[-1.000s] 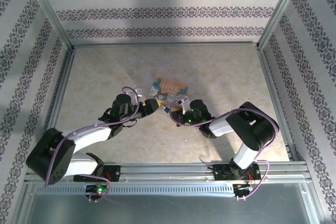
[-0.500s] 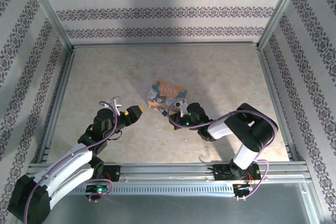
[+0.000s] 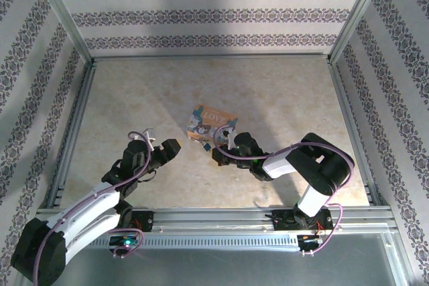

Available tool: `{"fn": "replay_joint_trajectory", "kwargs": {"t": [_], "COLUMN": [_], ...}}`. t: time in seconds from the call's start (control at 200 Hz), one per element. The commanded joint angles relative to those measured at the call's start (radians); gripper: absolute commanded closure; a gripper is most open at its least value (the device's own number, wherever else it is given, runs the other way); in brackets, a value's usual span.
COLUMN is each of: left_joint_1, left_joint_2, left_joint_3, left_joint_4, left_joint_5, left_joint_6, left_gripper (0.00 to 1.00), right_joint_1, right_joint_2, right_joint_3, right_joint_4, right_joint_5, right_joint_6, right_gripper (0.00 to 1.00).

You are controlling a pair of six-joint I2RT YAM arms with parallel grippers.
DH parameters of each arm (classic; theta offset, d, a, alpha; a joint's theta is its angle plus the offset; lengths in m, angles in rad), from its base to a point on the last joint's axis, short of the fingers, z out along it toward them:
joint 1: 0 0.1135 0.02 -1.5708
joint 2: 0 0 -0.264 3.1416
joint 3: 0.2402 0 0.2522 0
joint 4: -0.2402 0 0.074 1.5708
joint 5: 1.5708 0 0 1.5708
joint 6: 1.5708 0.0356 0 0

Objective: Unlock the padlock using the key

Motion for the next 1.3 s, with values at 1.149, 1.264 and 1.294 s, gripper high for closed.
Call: {"fn": "replay_joint_trajectory", "kwargs": {"t": [1.149, 1.264, 1.294], "left_joint_1": [-0.113, -0.128, -0.129], "left_joint_2": [0.516, 0.547, 0.553], "left_joint_3": [0.015, 0.028, 0.030], "left_joint_4": [0.667, 0.682, 0.685], "left_joint_5": [0.071, 0.070, 0.072], "left_joint_6": [-0.277, -0.285, -0.289], "left_gripper": [0.48, 0.49, 0.50], "right_joint_1": [0.042, 0.044, 0.044], "right_joint_2": [-0.103, -0.101, -0.101], "right_joint_3": [0.093, 0.093, 0.093], "right_joint_4": [-0.227, -0.227, -0.227], "right_joint_5": [-0.020, -0.019, -0.019], "right_joint_6": [0.293, 0.293, 0.295], "right_gripper": [1.00, 1.00, 1.00]}}
